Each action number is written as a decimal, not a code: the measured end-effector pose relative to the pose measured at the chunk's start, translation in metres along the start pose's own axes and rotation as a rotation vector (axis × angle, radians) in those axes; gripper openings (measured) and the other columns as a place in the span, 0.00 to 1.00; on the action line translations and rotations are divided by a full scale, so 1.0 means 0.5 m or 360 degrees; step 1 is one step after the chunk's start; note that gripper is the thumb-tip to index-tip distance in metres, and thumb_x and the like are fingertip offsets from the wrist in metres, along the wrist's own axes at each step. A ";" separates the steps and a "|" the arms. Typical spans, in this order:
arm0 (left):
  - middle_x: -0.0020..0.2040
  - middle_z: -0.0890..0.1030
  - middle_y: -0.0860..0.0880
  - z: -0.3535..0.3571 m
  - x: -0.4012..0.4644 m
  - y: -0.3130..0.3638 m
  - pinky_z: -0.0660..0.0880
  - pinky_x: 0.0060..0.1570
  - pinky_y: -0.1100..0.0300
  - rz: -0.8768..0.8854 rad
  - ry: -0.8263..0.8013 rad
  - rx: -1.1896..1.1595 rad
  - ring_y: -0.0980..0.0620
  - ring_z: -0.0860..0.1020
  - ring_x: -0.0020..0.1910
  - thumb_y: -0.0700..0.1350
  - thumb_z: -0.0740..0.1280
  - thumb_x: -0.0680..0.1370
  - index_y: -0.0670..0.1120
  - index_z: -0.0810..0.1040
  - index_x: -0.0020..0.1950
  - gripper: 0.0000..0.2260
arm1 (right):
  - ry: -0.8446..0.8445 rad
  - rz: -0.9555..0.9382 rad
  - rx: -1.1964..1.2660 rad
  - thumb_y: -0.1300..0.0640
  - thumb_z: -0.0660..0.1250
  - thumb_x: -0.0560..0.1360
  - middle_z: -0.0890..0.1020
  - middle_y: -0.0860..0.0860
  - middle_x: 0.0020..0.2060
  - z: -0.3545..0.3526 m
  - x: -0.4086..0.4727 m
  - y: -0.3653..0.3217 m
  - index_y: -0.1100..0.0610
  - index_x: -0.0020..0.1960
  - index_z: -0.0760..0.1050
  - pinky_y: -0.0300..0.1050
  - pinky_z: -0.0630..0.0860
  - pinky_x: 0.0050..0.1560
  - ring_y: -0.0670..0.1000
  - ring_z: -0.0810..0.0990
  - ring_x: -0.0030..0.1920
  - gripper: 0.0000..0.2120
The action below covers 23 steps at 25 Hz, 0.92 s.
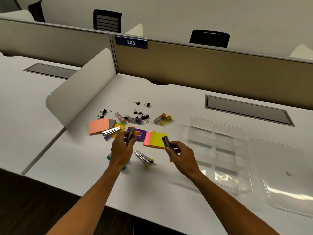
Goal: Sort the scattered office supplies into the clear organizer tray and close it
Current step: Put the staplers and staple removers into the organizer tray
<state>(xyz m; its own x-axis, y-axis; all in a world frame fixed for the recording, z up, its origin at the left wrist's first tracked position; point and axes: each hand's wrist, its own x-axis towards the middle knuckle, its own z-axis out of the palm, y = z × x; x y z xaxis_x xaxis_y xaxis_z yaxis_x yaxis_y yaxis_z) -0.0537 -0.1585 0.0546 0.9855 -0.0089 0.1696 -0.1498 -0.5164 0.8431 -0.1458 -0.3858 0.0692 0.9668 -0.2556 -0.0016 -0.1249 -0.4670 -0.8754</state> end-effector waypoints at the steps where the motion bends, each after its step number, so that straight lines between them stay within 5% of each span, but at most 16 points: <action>1: 0.52 0.78 0.47 0.017 -0.008 0.015 0.78 0.48 0.54 0.0017 -0.0060 -0.0031 0.48 0.78 0.51 0.47 0.70 0.76 0.45 0.76 0.58 0.12 | 0.0048 0.0023 0.0025 0.49 0.69 0.76 0.82 0.46 0.50 -0.019 -0.004 0.006 0.53 0.59 0.78 0.28 0.72 0.39 0.42 0.79 0.46 0.13; 9: 0.54 0.77 0.52 0.152 -0.074 0.116 0.75 0.50 0.61 0.0307 -0.0736 -0.0018 0.55 0.76 0.50 0.49 0.71 0.75 0.48 0.73 0.64 0.19 | 0.0382 0.0193 0.0168 0.49 0.68 0.77 0.82 0.42 0.49 -0.142 -0.037 0.069 0.49 0.58 0.78 0.33 0.73 0.42 0.43 0.80 0.47 0.11; 20: 0.48 0.78 0.53 0.258 -0.109 0.231 0.77 0.44 0.68 0.0398 -0.0988 -0.0146 0.55 0.79 0.45 0.49 0.71 0.72 0.52 0.68 0.63 0.22 | 0.0567 0.0374 0.0258 0.52 0.71 0.74 0.82 0.41 0.48 -0.221 -0.070 0.129 0.49 0.57 0.78 0.31 0.73 0.42 0.44 0.82 0.49 0.12; 23: 0.54 0.79 0.48 0.268 -0.107 0.233 0.78 0.50 0.64 0.0404 -0.1077 0.0024 0.53 0.79 0.49 0.46 0.72 0.72 0.48 0.72 0.64 0.21 | 0.0586 0.0375 0.0243 0.52 0.74 0.72 0.83 0.42 0.48 -0.234 -0.072 0.140 0.49 0.55 0.79 0.37 0.75 0.46 0.45 0.81 0.49 0.13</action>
<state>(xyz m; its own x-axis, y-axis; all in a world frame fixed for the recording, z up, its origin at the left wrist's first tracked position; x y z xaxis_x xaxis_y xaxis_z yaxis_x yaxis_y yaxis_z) -0.1132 -0.3330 0.0751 0.7549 -0.6559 0.0022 -0.3845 -0.4398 0.8116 -0.2156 -0.5083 0.0648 0.7689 -0.6364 -0.0612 -0.2708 -0.2375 -0.9329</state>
